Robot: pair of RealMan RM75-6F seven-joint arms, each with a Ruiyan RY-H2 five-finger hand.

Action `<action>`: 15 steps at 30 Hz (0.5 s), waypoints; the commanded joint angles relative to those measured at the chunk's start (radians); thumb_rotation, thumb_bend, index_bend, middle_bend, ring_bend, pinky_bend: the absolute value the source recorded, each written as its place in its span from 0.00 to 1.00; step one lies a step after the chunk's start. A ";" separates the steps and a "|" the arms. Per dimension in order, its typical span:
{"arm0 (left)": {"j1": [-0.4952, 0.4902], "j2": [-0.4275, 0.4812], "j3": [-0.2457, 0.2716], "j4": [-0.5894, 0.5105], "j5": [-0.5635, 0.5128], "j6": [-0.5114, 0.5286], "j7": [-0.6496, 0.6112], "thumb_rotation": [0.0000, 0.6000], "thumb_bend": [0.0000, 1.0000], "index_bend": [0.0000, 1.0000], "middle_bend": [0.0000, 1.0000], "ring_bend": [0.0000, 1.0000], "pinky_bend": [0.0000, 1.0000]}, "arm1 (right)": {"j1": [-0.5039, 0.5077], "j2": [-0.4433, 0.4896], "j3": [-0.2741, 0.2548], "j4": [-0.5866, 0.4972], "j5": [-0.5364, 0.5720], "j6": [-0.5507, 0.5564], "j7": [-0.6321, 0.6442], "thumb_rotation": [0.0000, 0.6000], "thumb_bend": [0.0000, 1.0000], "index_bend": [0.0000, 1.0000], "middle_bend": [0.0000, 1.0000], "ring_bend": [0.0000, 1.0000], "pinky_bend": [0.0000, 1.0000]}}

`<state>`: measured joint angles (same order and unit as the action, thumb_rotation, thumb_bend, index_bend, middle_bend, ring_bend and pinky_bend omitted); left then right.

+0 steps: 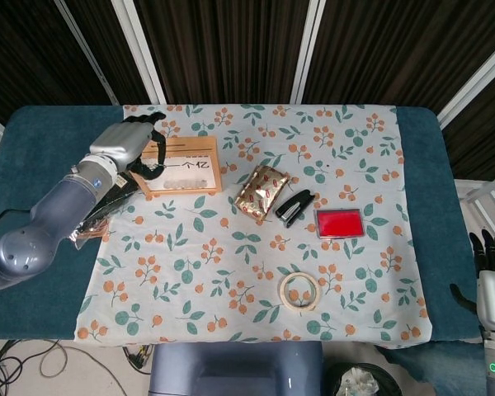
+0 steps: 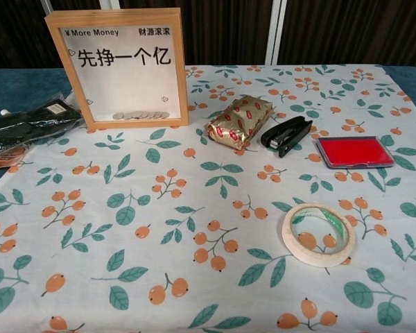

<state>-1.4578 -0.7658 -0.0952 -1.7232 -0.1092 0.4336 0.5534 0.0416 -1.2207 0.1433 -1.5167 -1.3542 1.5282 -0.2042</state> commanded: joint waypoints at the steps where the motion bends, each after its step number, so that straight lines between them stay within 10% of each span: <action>1: -0.096 -0.033 0.104 0.105 -0.107 -0.096 0.005 1.00 0.62 0.67 0.00 0.00 0.00 | 0.005 -0.010 0.001 0.016 0.012 -0.012 -0.011 1.00 0.30 0.00 0.00 0.00 0.00; 15: -0.245 -0.210 0.374 0.450 -0.134 -0.388 -0.169 1.00 0.63 0.68 0.00 0.00 0.00 | 0.011 -0.045 0.028 0.086 0.056 0.000 -0.069 1.00 0.30 0.00 0.00 0.00 0.00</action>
<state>-1.6796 -0.9418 0.2394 -1.3209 -0.2633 0.0921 0.4271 0.0523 -1.2650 0.1702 -1.4324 -1.2995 1.5274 -0.2719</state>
